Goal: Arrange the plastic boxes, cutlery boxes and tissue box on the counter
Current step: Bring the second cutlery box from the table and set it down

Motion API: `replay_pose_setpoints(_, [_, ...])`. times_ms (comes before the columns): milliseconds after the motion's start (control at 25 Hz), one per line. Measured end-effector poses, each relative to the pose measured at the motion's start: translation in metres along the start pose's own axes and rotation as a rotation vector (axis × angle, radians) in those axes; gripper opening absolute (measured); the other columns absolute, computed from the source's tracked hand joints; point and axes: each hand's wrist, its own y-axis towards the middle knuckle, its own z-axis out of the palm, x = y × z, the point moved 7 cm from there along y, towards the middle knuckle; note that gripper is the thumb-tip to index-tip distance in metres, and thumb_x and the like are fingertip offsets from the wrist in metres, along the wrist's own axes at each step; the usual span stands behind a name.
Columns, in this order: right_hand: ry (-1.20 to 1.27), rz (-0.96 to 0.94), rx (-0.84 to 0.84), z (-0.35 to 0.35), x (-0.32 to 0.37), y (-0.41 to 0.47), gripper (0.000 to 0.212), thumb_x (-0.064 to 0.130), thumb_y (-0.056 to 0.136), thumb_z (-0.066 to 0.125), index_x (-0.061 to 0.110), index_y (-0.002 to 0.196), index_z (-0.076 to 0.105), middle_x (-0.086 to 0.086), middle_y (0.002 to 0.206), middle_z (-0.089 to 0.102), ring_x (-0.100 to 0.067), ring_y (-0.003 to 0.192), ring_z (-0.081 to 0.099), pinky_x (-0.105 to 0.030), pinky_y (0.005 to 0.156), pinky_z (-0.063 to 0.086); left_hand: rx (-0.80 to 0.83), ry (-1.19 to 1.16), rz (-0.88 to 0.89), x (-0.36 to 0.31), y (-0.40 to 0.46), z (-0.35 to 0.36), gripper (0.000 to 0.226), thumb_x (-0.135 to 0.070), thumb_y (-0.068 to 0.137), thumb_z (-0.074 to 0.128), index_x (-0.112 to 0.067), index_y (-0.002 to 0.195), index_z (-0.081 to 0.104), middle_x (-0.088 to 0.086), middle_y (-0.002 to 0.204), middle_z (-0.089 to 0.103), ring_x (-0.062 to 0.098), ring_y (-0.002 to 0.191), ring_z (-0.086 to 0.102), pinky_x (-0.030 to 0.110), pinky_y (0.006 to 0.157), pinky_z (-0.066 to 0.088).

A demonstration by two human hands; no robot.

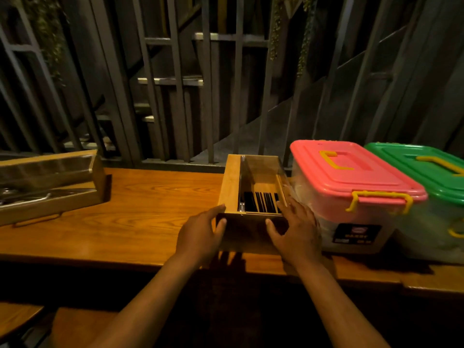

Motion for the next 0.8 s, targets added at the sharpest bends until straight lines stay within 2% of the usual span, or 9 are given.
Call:
replay_pose_setpoints(80, [-0.014, -0.067, -0.053, 0.001, 0.047, -0.011, 0.048, 0.048, 0.085, 0.059, 0.031, 0.13, 0.056, -0.001, 0.147, 0.047, -0.025, 0.139, 0.035, -0.054, 0.112, 0.031, -0.062, 0.139, 0.075, 0.018, -0.018, -0.037, 0.034, -0.041, 0.092, 0.056, -0.033, 0.124, 0.062, -0.005, 0.116, 0.07, 0.016, 0.096, 0.066, 0.029, 0.077, 0.049])
replay_pose_setpoints(200, [0.058, -0.169, -0.065, 0.018, 0.129, -0.028, 0.043, 0.042, 0.084, 0.064, 0.028, 0.124, 0.061, -0.001, 0.139, 0.054, -0.026, 0.135, 0.041, -0.053, 0.113, 0.027, -0.137, 0.291, 0.123, 0.06, -0.045, -0.098, 0.032, -0.037, 0.09, 0.059, -0.027, 0.12, 0.067, 0.0, 0.117, 0.07, 0.021, 0.109, 0.062, 0.039, 0.09, 0.05])
replay_pose_setpoints(320, [0.131, -0.224, -0.048, 0.051, 0.219, -0.051, 0.042, 0.046, 0.084, 0.057, 0.028, 0.121, 0.062, 0.002, 0.131, 0.06, -0.02, 0.126, 0.049, -0.047, 0.11, 0.03, -0.162, 0.358, 0.025, 0.135, -0.077, -0.171, 0.038, -0.039, 0.093, 0.055, -0.028, 0.129, 0.059, 0.0, 0.127, 0.063, 0.023, 0.122, 0.053, 0.044, 0.102, 0.042])
replay_pose_setpoints(400, [0.181, -0.268, -0.02, 0.078, 0.283, -0.073, 0.043, 0.047, 0.082, 0.054, 0.029, 0.12, 0.064, 0.003, 0.128, 0.062, -0.019, 0.122, 0.052, -0.046, 0.106, 0.037, -0.211, 0.41, -0.036, 0.189, -0.102, -0.223, 0.041, -0.041, 0.092, 0.054, -0.03, 0.132, 0.055, 0.0, 0.13, 0.06, 0.024, 0.125, 0.05, 0.044, 0.104, 0.041])
replay_pose_setpoints(640, [0.304, -0.296, 0.066, 0.152, 0.441, -0.12, 0.038, 0.038, 0.082, 0.065, 0.027, 0.118, 0.066, 0.0, 0.126, 0.064, -0.022, 0.118, 0.054, -0.049, 0.1, 0.043, -0.275, 0.605, -0.222, 0.309, -0.149, -0.354, 0.048, -0.045, 0.09, 0.045, -0.029, 0.135, 0.05, 0.002, 0.131, 0.057, 0.026, 0.127, 0.044, 0.048, 0.108, 0.034])
replay_pose_setpoints(800, [0.365, -0.288, 0.132, 0.187, 0.521, -0.129, 0.038, 0.037, 0.082, 0.067, 0.029, 0.119, 0.065, 0.002, 0.129, 0.062, -0.021, 0.122, 0.052, -0.05, 0.102, 0.043, -0.276, 0.572, -0.269, 0.354, -0.153, -0.41, 0.05, -0.045, 0.093, 0.045, -0.03, 0.14, 0.043, 0.0, 0.14, 0.049, 0.024, 0.136, 0.035, 0.046, 0.114, 0.025])
